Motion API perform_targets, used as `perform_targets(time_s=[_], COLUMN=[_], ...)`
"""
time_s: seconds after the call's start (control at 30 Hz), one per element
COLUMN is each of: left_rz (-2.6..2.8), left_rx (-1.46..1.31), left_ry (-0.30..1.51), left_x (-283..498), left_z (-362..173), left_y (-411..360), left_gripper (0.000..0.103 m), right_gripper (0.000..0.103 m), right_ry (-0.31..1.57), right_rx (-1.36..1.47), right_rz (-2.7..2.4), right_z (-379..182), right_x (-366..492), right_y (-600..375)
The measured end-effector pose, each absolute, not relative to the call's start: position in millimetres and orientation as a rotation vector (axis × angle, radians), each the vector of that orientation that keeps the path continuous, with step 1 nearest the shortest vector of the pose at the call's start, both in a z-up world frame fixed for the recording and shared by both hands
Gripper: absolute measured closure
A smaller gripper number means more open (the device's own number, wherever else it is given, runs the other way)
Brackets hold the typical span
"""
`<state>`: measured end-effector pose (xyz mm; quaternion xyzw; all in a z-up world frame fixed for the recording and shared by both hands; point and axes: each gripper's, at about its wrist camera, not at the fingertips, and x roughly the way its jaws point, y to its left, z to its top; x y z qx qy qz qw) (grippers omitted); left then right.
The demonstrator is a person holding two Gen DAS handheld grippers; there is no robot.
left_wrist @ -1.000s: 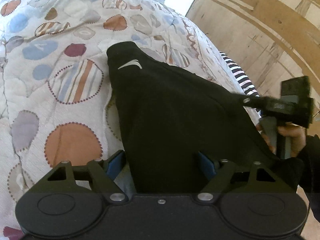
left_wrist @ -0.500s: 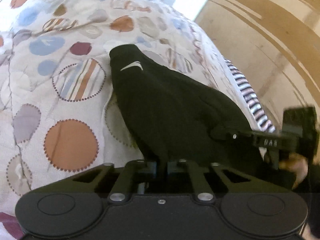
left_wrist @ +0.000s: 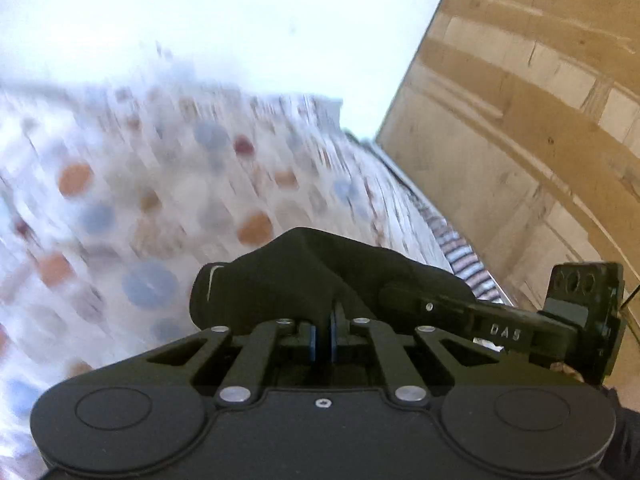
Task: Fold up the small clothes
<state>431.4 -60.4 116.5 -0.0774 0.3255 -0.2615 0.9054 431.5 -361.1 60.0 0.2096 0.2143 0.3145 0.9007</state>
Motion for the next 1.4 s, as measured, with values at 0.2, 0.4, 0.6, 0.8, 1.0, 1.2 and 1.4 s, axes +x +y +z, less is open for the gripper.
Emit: perform_targets(time_s=[0.2, 0.4, 0.6, 0.8, 1.0, 1.2, 1.4], left_rz=[-0.458, -0.378, -0.302, -0.336, -0.369, -0.382, -0.324], left_rx=[-0.145, -0.26, -0.528, -0.522, -0.56, -0.738, -0.846], left_ry=[0.528, 0.701, 0.917, 0.901, 0.904, 0.924, 1.046], left_x=[408.8, 393.6, 393.9, 394.1, 396.8, 424.7, 471.4], left_z=[148.0, 72.2, -30.0, -34.3, -29.8, -34.1, -71.2], left_y=[7.2, 71.1, 118.7, 124.1, 132.6, 165.2, 170.2], left_gripper=[0.098, 0.097, 0.096, 0.084, 0.042, 0.022, 0.025], right_gripper=[0.084, 0.083, 0.082, 0.073, 0.032, 0.012, 0.013], right_ry=[0.383, 0.638, 0.824, 0.819, 0.804, 0.839, 1.02], right_rx=[0.398, 0.38, 0.385, 0.375, 0.44, 0.672, 0.758], right_rz=[0.758, 0.793, 0.766, 0.772, 0.786, 0.738, 0.71], right_z=[93.4, 28.2, -41.0, -35.6, -23.7, -32.3, -68.4], right_x=[444.0, 452.5, 456.1, 452.2, 456.1, 502.8, 545.6], right_y=[-292.1, -230.8, -200.8, -206.8, -221.6, -254.5, -237.0])
